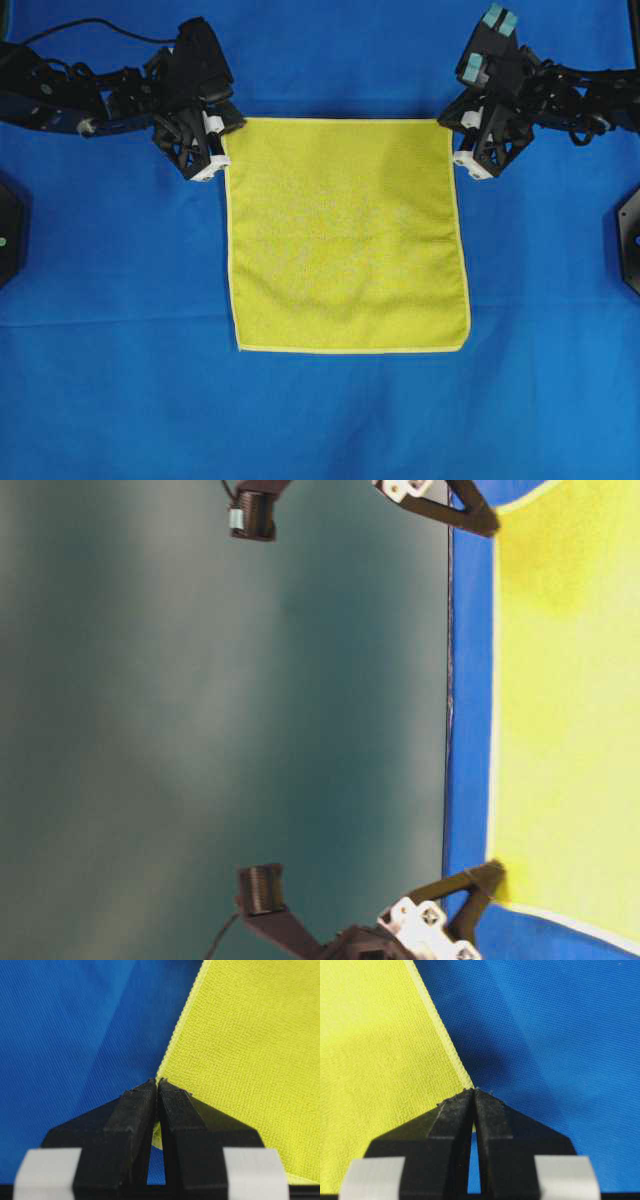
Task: Fold the yellow towel.
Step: 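Pull the far edge toward the near edge, folding the towel in half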
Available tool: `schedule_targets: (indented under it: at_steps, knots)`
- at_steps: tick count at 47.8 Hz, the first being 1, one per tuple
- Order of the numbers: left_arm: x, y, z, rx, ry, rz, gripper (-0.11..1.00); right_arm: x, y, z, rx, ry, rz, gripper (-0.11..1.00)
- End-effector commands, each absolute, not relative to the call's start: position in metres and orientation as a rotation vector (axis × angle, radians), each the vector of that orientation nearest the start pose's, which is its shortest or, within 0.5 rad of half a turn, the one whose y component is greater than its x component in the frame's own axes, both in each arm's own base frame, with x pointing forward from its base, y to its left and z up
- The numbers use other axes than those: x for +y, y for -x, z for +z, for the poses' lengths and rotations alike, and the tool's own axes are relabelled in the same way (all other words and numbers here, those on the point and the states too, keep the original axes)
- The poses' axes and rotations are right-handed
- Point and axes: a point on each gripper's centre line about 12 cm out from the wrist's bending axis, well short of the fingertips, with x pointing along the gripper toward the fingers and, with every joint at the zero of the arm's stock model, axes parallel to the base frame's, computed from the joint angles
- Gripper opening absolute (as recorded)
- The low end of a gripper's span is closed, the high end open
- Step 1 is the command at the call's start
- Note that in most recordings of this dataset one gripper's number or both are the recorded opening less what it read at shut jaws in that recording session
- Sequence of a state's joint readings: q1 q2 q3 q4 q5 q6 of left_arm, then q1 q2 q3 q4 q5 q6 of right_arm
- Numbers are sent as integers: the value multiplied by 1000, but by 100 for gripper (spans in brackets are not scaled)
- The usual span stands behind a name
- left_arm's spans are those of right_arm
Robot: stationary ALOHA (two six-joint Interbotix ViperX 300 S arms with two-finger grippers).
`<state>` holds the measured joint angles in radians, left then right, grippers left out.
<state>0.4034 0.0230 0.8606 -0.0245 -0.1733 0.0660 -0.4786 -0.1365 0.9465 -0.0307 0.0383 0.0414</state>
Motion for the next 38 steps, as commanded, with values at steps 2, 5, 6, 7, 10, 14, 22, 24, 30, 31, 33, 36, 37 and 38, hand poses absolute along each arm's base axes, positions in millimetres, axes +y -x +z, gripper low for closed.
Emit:
schedule_targets:
  at_steps: [2,5,6,7,10,14,22,24,30,31,33,36,37,38]
  knots:
    - [139,-324,134,660,77,374,1,-142,-272,139,794,-207,-461,1]
    - [138,-324,133,662,77,372,1,-142,-271,140,796,-207,-461,1]
    - [138,-324,133,662,76,371,1,-142,-272,140,795,-206,-460,1]
    - [137,-324,133,665,76,369,1,-142,-271,140,795,-210,-462,1]
    - [134,-325,133,669,76,360,1,-142,-271,140,797,-211,-461,1]
    - [127,-326,131,681,74,342,1,-139,-273,141,793,-210,-453,1]
    - [105,-330,132,709,59,279,1,-119,-278,145,800,-213,-403,1]
    - [94,-331,132,720,50,248,1,-111,-279,146,804,-217,-384,1]
    - [63,-335,134,751,20,158,1,-82,-282,148,826,-225,-312,1]
    - [57,-336,134,755,16,143,1,-77,-283,149,826,-228,-300,1]
    - [46,-337,133,764,7,113,1,-67,-283,148,834,-237,-280,1]
    - [31,-338,131,780,-4,70,1,-51,-283,147,851,-258,-249,1]
    - [26,-339,131,783,-7,57,1,-46,-283,146,856,-264,-239,1]
    - [21,-339,130,788,-7,46,1,-42,-283,145,865,-269,-231,1]
